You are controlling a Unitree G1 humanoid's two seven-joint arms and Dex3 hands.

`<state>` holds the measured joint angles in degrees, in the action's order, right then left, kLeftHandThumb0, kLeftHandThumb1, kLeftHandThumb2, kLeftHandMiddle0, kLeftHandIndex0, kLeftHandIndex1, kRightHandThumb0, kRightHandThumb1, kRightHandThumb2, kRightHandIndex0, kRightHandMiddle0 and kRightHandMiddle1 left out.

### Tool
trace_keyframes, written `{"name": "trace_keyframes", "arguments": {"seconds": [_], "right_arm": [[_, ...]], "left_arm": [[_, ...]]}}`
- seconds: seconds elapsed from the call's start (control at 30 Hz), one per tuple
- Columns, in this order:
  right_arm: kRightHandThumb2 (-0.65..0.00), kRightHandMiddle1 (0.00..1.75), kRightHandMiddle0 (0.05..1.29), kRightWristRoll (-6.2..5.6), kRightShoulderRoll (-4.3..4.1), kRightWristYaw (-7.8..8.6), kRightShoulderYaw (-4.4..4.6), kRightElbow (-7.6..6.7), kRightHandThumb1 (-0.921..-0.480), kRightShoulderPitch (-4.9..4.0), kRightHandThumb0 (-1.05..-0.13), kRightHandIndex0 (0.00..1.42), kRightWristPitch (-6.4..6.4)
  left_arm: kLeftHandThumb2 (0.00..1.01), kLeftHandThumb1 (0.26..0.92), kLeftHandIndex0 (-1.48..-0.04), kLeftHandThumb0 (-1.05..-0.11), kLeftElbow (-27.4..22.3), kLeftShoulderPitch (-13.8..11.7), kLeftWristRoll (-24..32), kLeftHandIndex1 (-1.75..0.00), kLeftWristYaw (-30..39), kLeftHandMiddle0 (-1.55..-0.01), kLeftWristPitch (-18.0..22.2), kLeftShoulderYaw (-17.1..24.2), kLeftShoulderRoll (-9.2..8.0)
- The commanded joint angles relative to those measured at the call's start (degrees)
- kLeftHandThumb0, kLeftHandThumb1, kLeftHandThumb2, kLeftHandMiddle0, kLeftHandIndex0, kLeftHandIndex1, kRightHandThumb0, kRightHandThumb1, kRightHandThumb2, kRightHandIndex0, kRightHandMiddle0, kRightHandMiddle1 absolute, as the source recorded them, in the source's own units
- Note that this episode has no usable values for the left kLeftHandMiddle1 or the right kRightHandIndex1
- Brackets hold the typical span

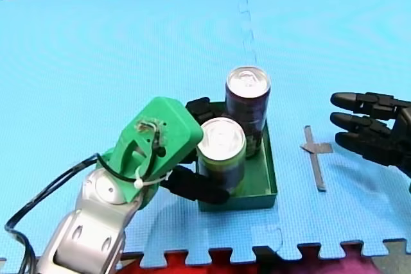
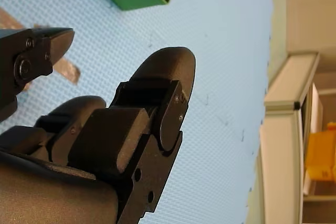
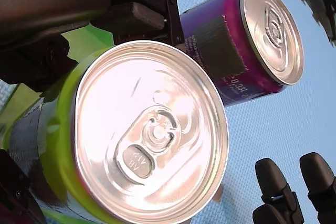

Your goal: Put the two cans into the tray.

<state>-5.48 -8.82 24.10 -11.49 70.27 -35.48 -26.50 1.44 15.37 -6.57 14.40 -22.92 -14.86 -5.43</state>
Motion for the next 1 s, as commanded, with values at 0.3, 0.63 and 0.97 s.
{"name": "trace_keyframes", "arguments": {"seconds": [0.3, 0.63, 0.97], "right_arm": [[0.0, 0.0, 1.11, -0.08, -0.23, -0.17, -0.02, -0.23, -0.825, 0.13, -0.619, 0.71, 0.19], [-0.001, 0.0, 1.11, -0.14, -0.12, -0.06, -0.02, -0.31, -0.827, 0.15, -0.609, 0.7, 0.29], [-0.001, 0.0, 1.11, 0.0, 0.29, -0.55, 0.22, -0.03, -0.831, 0.07, -0.603, 0.7, 0.24]], "left_arm": [[0.01, 0.821, -0.57, -0.203, -1.7, -0.5, -1.7, -1.75, 0.1, -0.93, -0.4, -1.1, -0.71], [0.01, 0.823, -0.57, -0.205, -5.9, 0.1, -5.0, -1.75, 0.8, -0.93, -0.6, -3.1, -2.41], [0.01, 0.824, -0.57, -0.198, -7.5, 0.7, -5.9, -1.75, 2.1, -0.92, -0.7, -3.2, -3.15]]}}
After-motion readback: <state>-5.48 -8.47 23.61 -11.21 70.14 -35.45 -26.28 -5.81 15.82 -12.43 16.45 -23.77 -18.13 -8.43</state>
